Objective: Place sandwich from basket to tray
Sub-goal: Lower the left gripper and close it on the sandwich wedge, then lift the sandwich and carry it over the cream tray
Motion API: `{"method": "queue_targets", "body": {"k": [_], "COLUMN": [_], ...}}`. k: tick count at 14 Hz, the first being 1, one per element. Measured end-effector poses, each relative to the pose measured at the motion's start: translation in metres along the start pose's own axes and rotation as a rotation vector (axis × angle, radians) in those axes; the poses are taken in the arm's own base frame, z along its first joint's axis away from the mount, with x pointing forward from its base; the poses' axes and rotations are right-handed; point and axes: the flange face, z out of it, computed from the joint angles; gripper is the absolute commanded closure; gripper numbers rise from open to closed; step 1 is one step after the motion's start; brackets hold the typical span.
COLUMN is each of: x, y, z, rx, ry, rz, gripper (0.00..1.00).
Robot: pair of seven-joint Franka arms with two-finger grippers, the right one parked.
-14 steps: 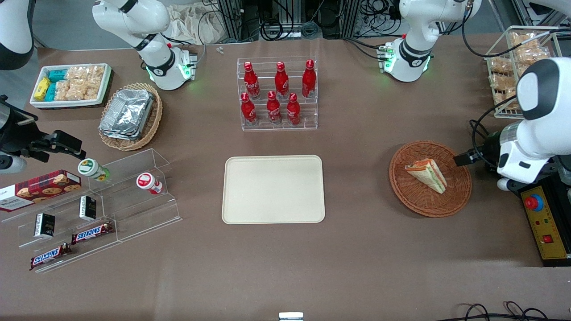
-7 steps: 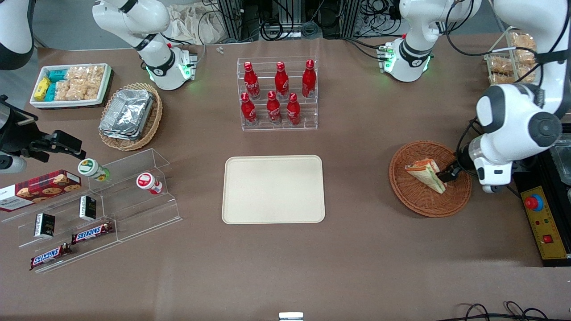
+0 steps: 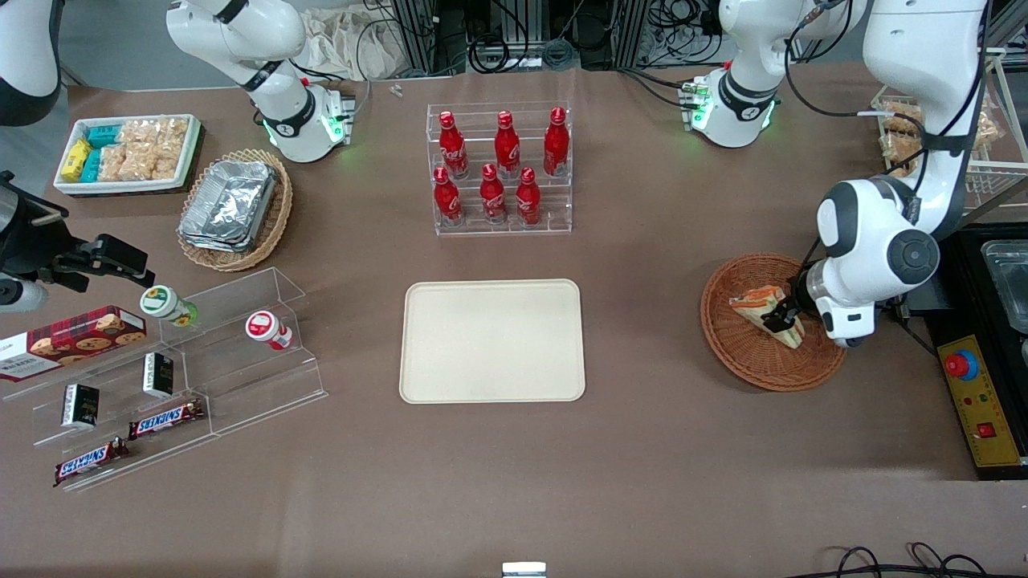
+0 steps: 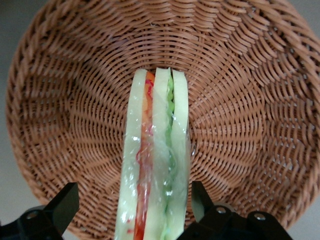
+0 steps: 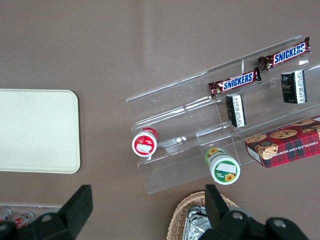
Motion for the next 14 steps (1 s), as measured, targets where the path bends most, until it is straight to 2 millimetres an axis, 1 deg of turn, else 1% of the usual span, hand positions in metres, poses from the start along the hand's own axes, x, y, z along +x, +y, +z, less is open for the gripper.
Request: {"method": "queue_targets", "body": {"k": [1, 2, 3, 4, 5, 7, 8, 9, 10, 11, 12, 14], "x": [0.001, 0.001, 0.002, 0.002, 0.001, -0.003, -0.004, -0.004, -0.005, -0.009, -0.016, -0.045], "y": [0.001, 0.002, 0.003, 0.004, 0.005, 0.012, 0.017, 0.021, 0.024, 0.026, 0.029, 0.047], "z": [0.007, 0.012, 0.016, 0.019, 0.021, 0.017, 0.009, -0.004, -0.024, -0.05, -0.079, -0.143], "rx": [0.003, 0.003, 0.002, 0.001, 0.001, -0.01, -0.023, -0.042, -0.055, -0.051, -0.036, -0.013], "ry": [-0.001, 0.001, 0.003, 0.005, 0.005, 0.013, 0.022, 0.035, 0.042, 0.033, 0.014, -0.016], "rz": [0.0, 0.001, 0.0, 0.0, 0.003, 0.016, 0.022, 0.027, 0.039, 0.07, 0.122, 0.238], "gripper": [0.0, 0.17, 0.64, 0.91, 1.0, 1.0, 1.0, 1.0, 1.0, 1.0, 1.0, 1.0]}}
